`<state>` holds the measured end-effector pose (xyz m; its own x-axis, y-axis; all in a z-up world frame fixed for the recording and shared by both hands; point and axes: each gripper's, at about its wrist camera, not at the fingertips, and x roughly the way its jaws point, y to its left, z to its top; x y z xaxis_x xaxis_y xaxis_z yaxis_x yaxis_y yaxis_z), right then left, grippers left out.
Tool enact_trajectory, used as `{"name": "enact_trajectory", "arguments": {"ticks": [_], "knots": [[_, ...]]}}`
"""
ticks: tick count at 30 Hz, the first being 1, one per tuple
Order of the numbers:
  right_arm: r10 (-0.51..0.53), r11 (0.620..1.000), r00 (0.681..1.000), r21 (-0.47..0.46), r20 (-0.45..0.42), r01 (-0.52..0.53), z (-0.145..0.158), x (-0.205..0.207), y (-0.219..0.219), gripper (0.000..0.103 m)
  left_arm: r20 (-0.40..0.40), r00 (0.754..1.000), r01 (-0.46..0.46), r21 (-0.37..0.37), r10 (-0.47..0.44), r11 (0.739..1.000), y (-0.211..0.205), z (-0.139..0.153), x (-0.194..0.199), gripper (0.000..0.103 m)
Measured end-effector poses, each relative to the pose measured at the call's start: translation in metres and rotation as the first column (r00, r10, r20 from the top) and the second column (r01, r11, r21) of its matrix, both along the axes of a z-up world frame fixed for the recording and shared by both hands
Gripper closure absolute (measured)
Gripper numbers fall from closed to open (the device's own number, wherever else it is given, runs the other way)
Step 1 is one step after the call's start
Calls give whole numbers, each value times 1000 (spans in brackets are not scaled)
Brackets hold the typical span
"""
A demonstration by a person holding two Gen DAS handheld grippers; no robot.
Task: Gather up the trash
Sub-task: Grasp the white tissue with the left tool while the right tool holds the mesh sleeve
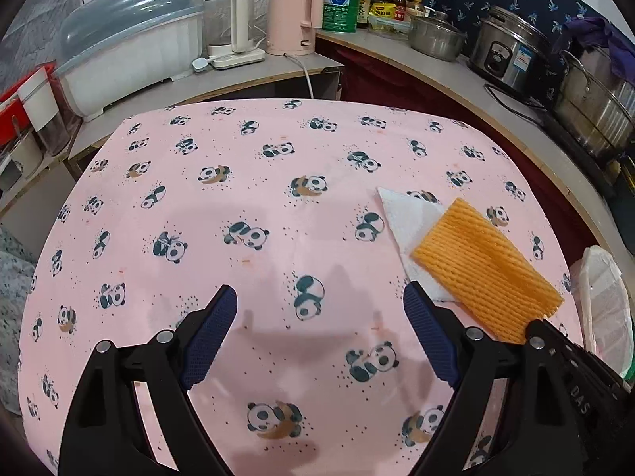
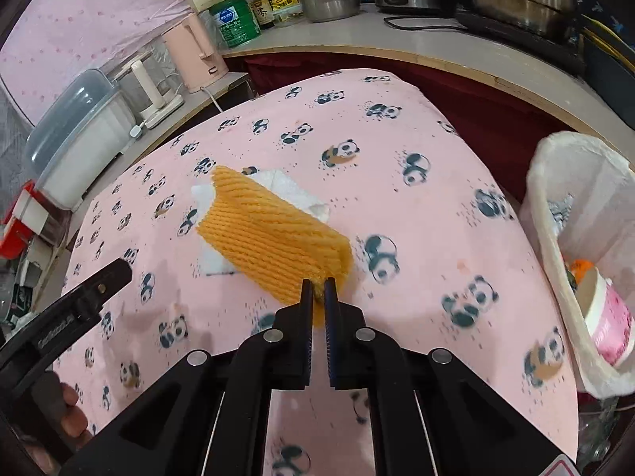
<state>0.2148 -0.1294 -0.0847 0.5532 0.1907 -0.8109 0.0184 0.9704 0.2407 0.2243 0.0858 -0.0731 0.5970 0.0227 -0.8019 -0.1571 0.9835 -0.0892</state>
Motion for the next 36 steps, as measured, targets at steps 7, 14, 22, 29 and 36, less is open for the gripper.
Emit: {"name": "enact_trajectory", "arguments": {"ticks": [7, 14, 22, 29, 36], "knots": [[-106, 994, 994, -21, 15, 106, 6, -58, -41, 97, -21, 997, 68, 0, -68, 998, -32, -6, -12, 21], [-225, 974, 971, 6, 81, 225, 22, -73, -89, 97, -12, 991, 136, 9, -136, 991, -66, -4, 1, 13], [-278, 960, 956, 59, 98, 273, 25, -56, -115, 97, -22, 979, 204, 37, -203, 978, -107, -19, 44, 9], [-298, 953, 950, 80, 91, 291, 19, -41, -127, 97, -66, 976, 211, 48, -207, 976, -127, -49, 64, 12], [-296, 953, 951, 95, 84, 288, 16, -39, -128, 97, -41, 965, 261, 61, -258, 963, -138, -40, 58, 73]]}}
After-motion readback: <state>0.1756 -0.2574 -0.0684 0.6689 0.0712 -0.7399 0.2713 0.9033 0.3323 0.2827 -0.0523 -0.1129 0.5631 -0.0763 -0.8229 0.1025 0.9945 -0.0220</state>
